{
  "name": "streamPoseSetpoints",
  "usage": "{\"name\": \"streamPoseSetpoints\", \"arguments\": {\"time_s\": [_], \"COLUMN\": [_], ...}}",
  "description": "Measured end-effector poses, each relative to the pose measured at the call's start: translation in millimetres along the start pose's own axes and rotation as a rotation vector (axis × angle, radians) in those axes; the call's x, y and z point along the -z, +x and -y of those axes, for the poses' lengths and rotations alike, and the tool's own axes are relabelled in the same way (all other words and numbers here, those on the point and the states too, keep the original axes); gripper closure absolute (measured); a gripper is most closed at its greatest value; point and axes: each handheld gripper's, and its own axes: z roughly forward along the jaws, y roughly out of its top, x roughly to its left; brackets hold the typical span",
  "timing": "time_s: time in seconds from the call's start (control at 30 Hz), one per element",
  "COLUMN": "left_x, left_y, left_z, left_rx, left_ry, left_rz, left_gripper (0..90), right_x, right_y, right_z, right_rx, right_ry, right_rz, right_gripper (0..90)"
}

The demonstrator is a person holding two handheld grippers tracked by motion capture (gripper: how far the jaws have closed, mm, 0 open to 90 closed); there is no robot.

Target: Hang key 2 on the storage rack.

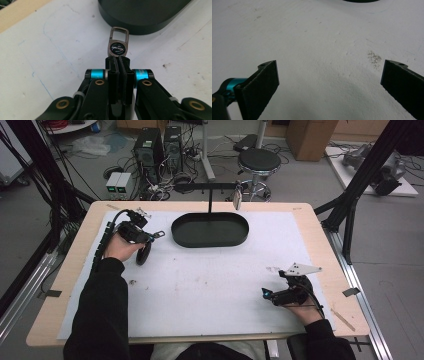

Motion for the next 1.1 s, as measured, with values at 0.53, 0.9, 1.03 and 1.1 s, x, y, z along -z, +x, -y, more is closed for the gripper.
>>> {"name": "streamPoseSetpoints", "arguments": {"time_s": [0.53,0.9,1.03,1.1], "left_x": [36.6,54.0,57.5,59.0], "left_y": [1.7,4.4,2.4,2.3], "left_z": [-15.1,-39.0,-47.7,-51.9], "left_rx": [0.021,0.016,-0.001,0.0], "left_ry": [-0.146,-0.22,-0.222,-0.227], "left_rz": [0.006,0.01,0.002,0.003], "left_gripper": [86.3,86.3,86.3,86.3], "right_x": [-3.8,-4.0,-4.1,-3.9], "right_y": [-0.2,-0.1,0.4,0.6], "right_z": [0.0,0.5,0.6,0.4], "right_rx": [0.012,0.011,0.012,0.012], "right_ry": [0.006,0.006,0.01,0.007], "right_rz": [-0.004,-0.005,-0.011,-0.01], "right_gripper": [0.9,0.9,0.9,0.8]}}
